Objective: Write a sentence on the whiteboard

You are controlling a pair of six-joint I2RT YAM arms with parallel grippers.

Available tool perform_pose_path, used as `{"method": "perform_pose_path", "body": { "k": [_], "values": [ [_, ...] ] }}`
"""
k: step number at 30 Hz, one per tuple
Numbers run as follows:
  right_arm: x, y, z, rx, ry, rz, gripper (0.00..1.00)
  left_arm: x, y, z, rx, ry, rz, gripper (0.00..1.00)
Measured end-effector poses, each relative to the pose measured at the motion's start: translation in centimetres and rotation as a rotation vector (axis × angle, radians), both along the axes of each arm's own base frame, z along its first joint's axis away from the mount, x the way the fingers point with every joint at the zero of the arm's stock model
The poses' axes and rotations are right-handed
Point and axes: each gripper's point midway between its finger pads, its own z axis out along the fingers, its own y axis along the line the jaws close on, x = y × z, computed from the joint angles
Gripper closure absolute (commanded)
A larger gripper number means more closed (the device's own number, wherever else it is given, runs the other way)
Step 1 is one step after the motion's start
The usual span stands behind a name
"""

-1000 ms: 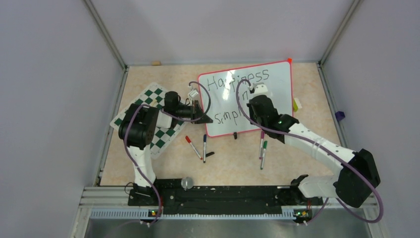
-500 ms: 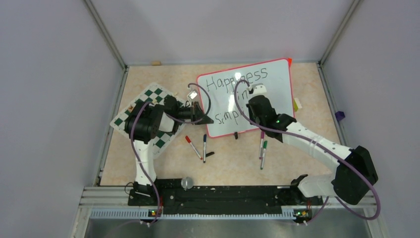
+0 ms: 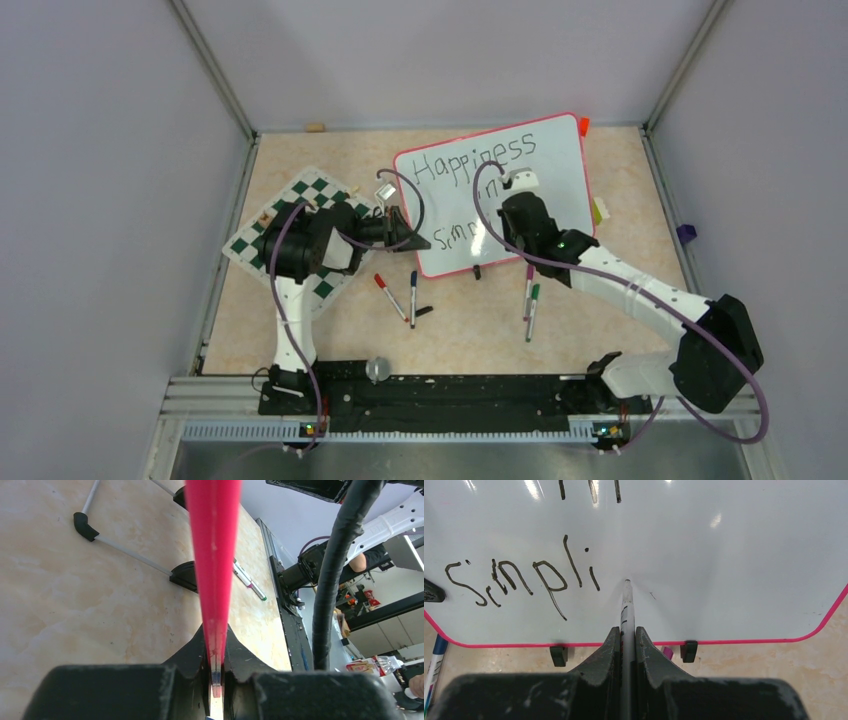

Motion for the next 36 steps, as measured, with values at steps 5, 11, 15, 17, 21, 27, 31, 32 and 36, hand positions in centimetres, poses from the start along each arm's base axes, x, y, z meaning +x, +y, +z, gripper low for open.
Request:
{"method": "perform_pose_path", "body": {
  "k": [5, 11, 15, 17, 21, 27, 31, 32, 36],
  "values": [
    [-0.1, 0.0, 0.4, 0.009, -0.009, 0.002, 1.00, 0.0, 0.1, -0.7, 0.017, -0.031, 0.005, 1.00],
    [-0.2, -0.1, 1.3, 0.026, -0.029, 0.003, 1.00, 0.5, 0.1, -0.2, 0.145, -0.093, 0.030, 1.00],
    [-0.2, 0.0, 1.4, 0.029, -0.031, 0.005, 1.00, 0.6, 0.1, 0.5, 0.208, -0.152, 0.005, 1.00],
    [-0.2, 0.0, 1.4, 0.031, -0.029, 0.008, 1.00, 0.5, 0.1, 0.5, 0.211, -0.156, -0.012, 1.00],
    [-0.3, 0.1, 1.4, 0.034, -0.026, 0.014, 1.00, 0.6, 0.4, 0.3, 0.209, -0.146, -0.024, 1.00],
    [-0.5, 0.5, 1.3, 0.049, -0.017, 0.030, 1.00, 0.6, 0.6, 0.3, 0.210, -0.152, -0.033, 1.00],
    [-0.7, 0.7, 1.3, 0.066, -0.009, 0.037, 1.00, 0.6, 0.6, 0.3, 0.209, -0.153, -0.035, 1.00],
    [-0.8, 0.7, 1.4, 0.070, -0.008, 0.037, 1.00, 0.6, 0.6, 0.3, 0.209, -0.153, -0.035, 1.00],
    [-0.9, 0.7, 1.5, 0.082, -0.006, 0.029, 1.00, 0.6, 0.6, 0.3, 0.210, -0.152, -0.035, 1.00]
  ]
}}
